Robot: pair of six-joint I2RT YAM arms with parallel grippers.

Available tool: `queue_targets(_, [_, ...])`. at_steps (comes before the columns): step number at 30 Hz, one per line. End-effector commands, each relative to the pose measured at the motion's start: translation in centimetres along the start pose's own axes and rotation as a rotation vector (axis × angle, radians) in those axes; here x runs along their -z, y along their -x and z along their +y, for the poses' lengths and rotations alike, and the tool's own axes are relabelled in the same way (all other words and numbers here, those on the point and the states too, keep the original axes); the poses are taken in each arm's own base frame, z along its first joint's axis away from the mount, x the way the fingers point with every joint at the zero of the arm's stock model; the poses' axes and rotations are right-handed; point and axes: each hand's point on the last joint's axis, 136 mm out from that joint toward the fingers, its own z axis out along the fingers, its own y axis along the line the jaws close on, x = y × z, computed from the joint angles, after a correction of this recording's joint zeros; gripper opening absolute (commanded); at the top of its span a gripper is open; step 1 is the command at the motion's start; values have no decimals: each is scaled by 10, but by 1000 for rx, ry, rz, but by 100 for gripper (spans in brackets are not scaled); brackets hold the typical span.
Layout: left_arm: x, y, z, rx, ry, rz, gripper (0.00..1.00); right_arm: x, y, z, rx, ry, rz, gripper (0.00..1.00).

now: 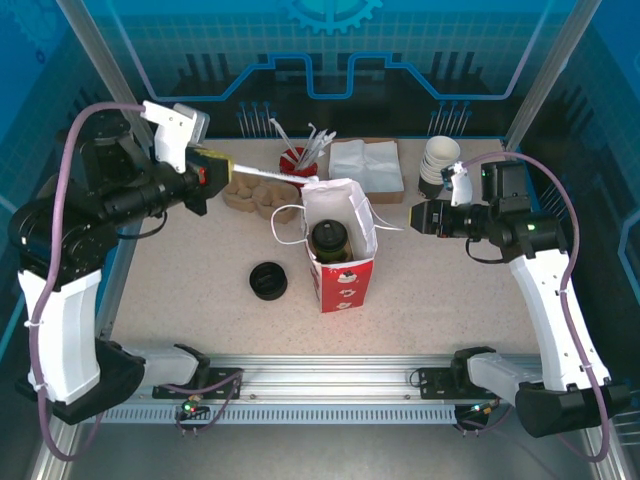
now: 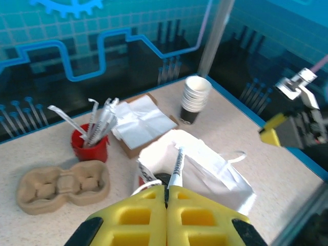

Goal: Pack the takeout coffee

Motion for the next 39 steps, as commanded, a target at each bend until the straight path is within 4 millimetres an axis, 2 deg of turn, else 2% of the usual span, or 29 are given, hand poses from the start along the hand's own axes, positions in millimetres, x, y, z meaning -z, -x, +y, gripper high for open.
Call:
queue_targets(1, [2,-17,-22,-49,-99,69,6,8,6,1,19,-4,-24,46])
queue_targets(7, [-12,-35,-46,-127,-167,166,6,8,4,1,6,-2,-20,46])
queue_targets(13, [-41,-58,-57,-196,-153,302,6,10,2,2,5,-2,-22,46])
queue_targets(17, [-62,-69,-62,-219,-140,368,11,9,-2,0,0,-6,-18,46])
queue_targets(26, [-114,-103,-68,-246,-96,531,9,4,0,-1,-15,4,-14,46])
queue_targets(32, [-142,-128,-71,-223,-89,597,9,2,1,-1,-19,12,-12,46])
queue_targets(39, [-165,-142,-74,-172,-89,594,9,-1,1,-2,-20,17,-8,46])
